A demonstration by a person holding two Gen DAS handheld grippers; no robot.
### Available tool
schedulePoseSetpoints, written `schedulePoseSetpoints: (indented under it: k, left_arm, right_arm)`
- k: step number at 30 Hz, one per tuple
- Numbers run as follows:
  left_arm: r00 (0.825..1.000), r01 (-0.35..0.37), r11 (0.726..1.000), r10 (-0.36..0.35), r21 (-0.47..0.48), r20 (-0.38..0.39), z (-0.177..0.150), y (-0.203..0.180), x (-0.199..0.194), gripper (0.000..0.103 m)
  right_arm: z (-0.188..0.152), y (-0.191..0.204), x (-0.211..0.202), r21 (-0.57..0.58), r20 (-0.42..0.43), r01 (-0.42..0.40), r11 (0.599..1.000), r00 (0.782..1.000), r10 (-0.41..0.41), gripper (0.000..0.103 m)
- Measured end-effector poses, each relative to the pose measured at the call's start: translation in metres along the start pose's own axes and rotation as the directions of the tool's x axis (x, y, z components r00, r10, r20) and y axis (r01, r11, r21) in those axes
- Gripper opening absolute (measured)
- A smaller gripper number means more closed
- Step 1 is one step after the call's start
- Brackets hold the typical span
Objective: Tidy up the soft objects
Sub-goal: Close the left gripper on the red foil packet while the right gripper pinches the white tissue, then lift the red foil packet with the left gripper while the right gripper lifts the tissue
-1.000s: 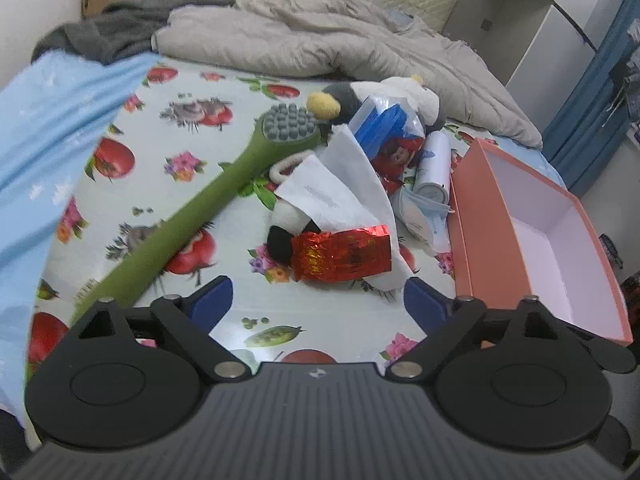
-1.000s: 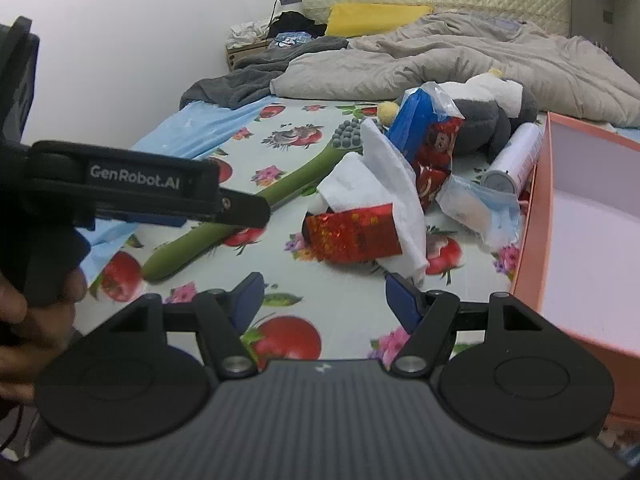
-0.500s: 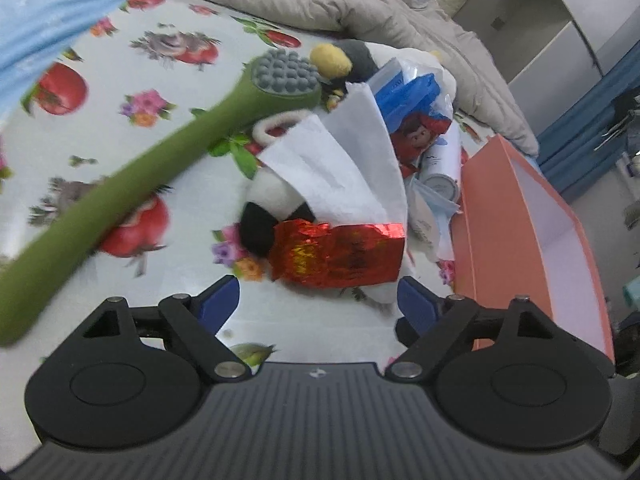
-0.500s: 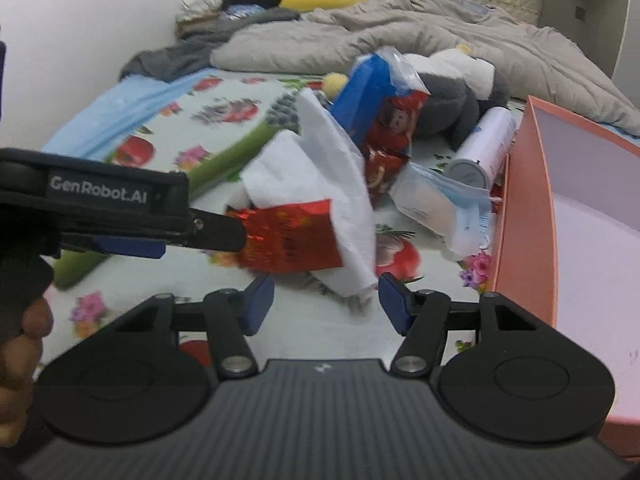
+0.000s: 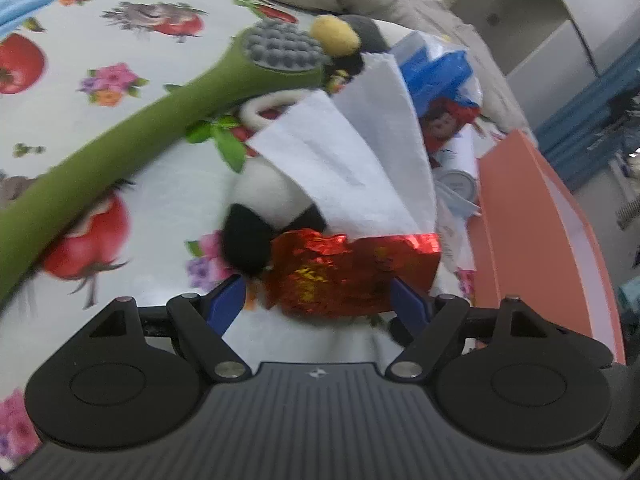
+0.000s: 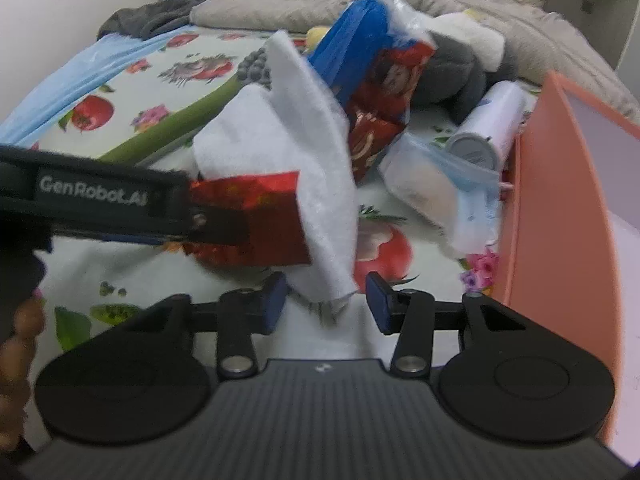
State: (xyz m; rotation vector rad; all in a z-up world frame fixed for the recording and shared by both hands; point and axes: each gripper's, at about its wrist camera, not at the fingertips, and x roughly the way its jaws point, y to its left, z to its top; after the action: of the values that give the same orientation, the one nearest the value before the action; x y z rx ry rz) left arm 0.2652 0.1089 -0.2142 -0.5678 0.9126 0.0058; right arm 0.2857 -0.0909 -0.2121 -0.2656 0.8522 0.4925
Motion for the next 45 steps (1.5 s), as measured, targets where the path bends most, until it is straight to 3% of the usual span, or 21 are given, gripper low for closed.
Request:
schedulePoseSetpoints:
  k: [4, 6, 8, 11, 30, 39, 45]
  left_arm:
    - [1.0, 0.025, 1.0, -0.025, 0.01, -0.003, 0.001, 0.001, 0.011, 0.082]
    - [1.0, 0.018, 1.0, -0.018, 0.024, 0.004, 0.002, -0.003, 0.013, 0.074]
    - [1.0, 0.009, 0.999, -0.009, 0.05, 0.001, 0.001, -0.006, 0.014, 0.056]
    - [0.999, -0.033, 0.997, 0.032, 0.067, 0.006, -0.002, -0.007, 0.012, 0.043]
    - [0.997, -0.001, 1.0, -0.002, 0.031, 0.078, -0.049, -0.002, -0.073, 0.039]
    - [0.997, -0.071, 0.997, 0.071, 0.012, 0.024, -0.085, 0.005, -0.106, 0.04]
    - [0.992, -0.119, 0.993, 0.118, -0.012, -0.045, -0.1, 0.021, -0.11, 0.042]
  right_arm:
    - [0.0, 0.0, 0.004, -0.003, -0.007, 0.007, 1.0, 1.0, -0.007, 0.023]
    - [0.0, 0.0, 0.004, -0.01, -0.003, 0.005, 1.0, 1.0, -0.005, 0.017]
    - [0.0, 0.002, 0.004, -0.016, -0.01, 0.006, 1.0, 1.0, -0.006, 0.008]
    - [-0.001, 0.005, -0.003, -0.03, 0.004, 0.008, 1.0, 1.0, -0.008, 0.006]
    - [-0.039, 0.024, -0.074, -0.063, 0.026, 0.023, 0.998, 0.999, -0.022, 0.005]
    - [-0.079, 0.03, -0.094, -0.044, -0.045, -0.021, 0.999, 0.999, 0.019, 0.005]
    - [-0.094, 0.025, -0.104, 0.08, -0.062, -0.103, 0.992, 0.992, 0.108, 0.007]
